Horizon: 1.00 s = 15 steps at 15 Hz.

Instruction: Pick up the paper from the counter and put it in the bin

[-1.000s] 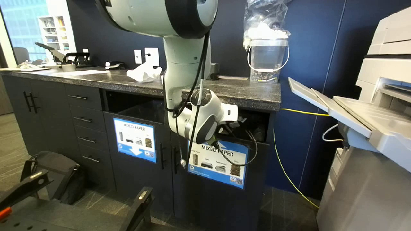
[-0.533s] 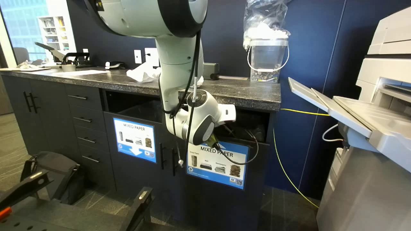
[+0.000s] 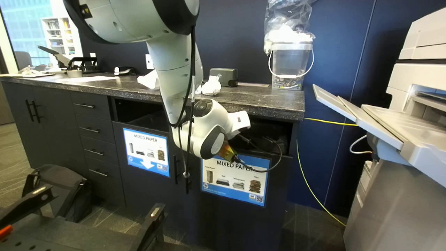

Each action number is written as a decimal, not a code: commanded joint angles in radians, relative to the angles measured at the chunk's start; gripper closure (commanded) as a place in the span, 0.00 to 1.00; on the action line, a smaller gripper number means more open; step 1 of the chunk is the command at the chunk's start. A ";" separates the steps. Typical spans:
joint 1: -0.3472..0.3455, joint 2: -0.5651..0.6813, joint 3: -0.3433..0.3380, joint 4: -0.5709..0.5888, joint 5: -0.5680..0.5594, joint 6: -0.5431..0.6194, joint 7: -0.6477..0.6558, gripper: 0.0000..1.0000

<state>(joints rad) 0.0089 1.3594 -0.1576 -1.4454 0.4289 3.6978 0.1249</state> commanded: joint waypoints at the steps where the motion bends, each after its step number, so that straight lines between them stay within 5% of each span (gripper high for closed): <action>1: 0.135 -0.047 -0.143 -0.074 0.122 -0.002 -0.120 0.00; 6: 0.229 -0.057 -0.231 -0.120 0.147 0.018 -0.179 0.00; 15: 0.205 -0.176 -0.127 -0.262 0.066 0.026 -0.194 0.00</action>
<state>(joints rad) 0.2233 1.2674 -0.3212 -1.6044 0.5159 3.7032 -0.0469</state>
